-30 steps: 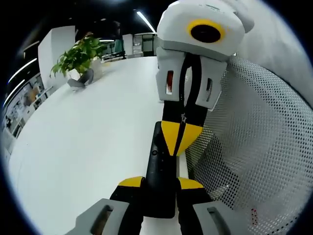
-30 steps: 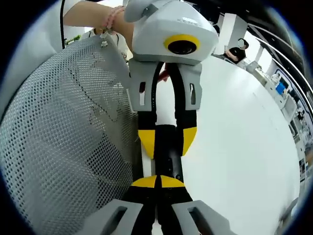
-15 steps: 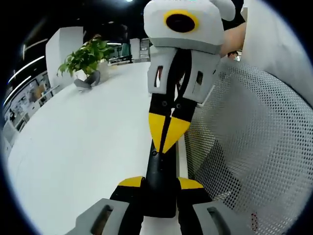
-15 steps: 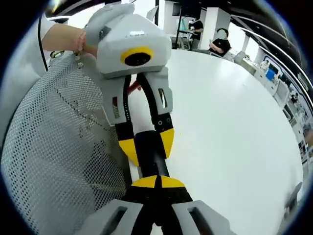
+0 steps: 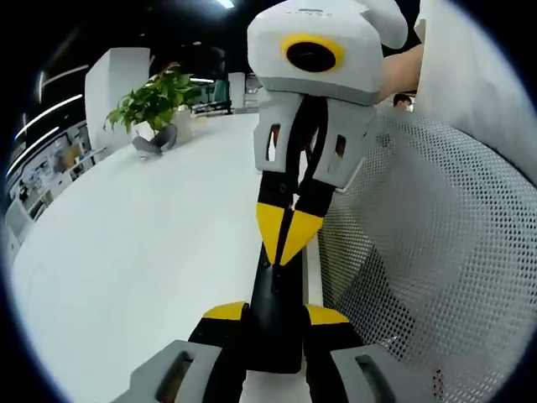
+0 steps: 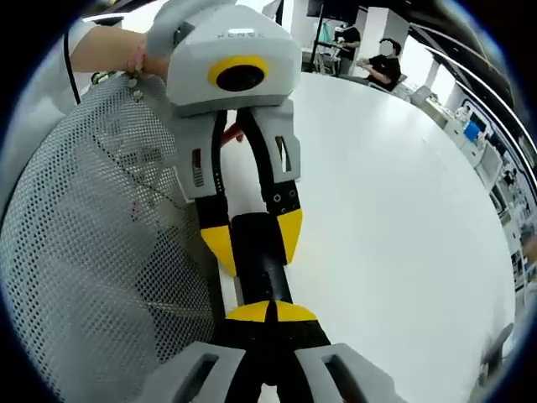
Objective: Press the specified remote control buttons in sequence, fully releasing each button before pressing the next.
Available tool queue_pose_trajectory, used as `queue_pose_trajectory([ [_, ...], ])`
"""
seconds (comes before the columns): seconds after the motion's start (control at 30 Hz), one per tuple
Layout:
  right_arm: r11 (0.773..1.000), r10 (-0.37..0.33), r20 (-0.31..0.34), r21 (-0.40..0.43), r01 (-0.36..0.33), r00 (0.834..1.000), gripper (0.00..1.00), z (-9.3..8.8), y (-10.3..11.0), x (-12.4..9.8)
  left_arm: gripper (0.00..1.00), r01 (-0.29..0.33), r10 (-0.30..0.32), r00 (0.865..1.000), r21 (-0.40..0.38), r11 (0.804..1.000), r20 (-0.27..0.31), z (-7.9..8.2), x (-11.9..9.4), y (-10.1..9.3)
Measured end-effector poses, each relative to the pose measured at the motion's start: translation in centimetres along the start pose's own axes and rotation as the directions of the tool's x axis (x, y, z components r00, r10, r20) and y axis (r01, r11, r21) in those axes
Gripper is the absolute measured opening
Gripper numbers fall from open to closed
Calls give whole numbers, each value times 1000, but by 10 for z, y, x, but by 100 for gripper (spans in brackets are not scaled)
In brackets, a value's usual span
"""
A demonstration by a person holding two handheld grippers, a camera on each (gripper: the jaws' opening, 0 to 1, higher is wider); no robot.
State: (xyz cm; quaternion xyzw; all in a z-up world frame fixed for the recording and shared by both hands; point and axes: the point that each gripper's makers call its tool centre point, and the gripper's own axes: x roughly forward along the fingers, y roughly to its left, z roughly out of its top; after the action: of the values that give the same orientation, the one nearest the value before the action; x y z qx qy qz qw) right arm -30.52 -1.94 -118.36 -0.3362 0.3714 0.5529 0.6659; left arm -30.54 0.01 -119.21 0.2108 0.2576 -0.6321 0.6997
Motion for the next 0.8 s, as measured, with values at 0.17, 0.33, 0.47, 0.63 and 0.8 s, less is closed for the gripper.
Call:
queue_pose_trajectory([
  [0.17,998,16,33,65,-19,999,0,2,-2,0,25,5,-5,1000,-3,1000,12,0,-1,0],
  [0.33,987,91,49,129,-97,995,0,2,-2,0,25,-3,3,1000,3,1000,16,0,0,0],
  [0.47,993,53,21,108,-55,998,0,4,-21,-6,25,-1,1,1000,0,1000,24,0,0,0],
  [0.63,986,133,-25,105,-130,991,0,-2,-11,0,25,2,-2,1000,6,1000,25,1,0,0],
  [0.8,989,133,-45,77,-130,990,0,-1,-11,3,25,1,-1,1000,9,1000,25,1,0,1],
])
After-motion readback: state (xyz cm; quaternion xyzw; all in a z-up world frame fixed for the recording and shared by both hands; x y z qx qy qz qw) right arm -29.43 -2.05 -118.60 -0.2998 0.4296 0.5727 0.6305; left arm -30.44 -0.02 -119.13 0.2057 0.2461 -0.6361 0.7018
